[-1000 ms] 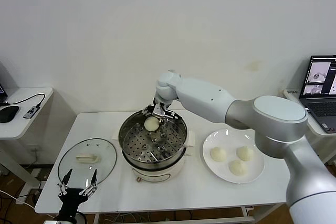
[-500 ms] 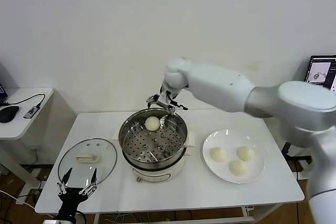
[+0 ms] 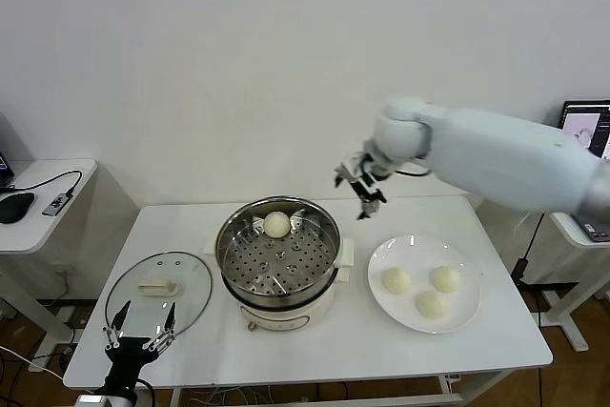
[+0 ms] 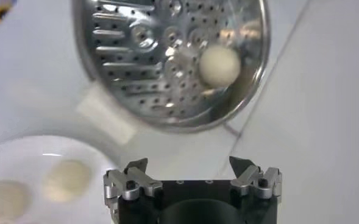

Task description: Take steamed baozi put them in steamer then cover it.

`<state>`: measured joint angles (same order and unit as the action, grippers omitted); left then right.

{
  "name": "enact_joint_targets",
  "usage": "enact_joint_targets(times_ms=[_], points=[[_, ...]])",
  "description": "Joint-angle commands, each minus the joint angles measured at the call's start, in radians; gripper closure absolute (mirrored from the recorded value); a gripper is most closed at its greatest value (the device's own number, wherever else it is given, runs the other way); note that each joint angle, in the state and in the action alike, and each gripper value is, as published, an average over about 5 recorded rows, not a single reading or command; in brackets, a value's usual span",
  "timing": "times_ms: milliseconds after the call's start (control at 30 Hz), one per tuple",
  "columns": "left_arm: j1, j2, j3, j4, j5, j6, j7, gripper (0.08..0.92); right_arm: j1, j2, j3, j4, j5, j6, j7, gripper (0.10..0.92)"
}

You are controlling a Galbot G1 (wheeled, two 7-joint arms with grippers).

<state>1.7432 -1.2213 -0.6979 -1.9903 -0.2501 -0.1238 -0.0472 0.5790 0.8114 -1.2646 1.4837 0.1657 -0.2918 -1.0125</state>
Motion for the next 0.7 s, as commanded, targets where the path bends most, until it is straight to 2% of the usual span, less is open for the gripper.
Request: enact_joint_targets(times_ms=[33, 333, 700], points=[[-0.001, 0.001, 0.001, 0.001, 0.001, 0.0, 0.0, 0.177, -0.067, -0.195, 0.0, 0.114, 0.016, -0.117, -0.01, 0.203], [-0.001, -0.003, -0.006, 0.008, 0.002, 0.0, 0.0, 0.177, -0.274, -0.21, 0.096, 0.034, -0.089, -0.09, 0.005, 0.203], [0.01, 0.001, -0.03, 0.01, 0.0, -0.001, 0.001, 0.177, -0.461, -0.09, 0.237, -0.107, -0.147, -0.064, 0.011, 0.203]])
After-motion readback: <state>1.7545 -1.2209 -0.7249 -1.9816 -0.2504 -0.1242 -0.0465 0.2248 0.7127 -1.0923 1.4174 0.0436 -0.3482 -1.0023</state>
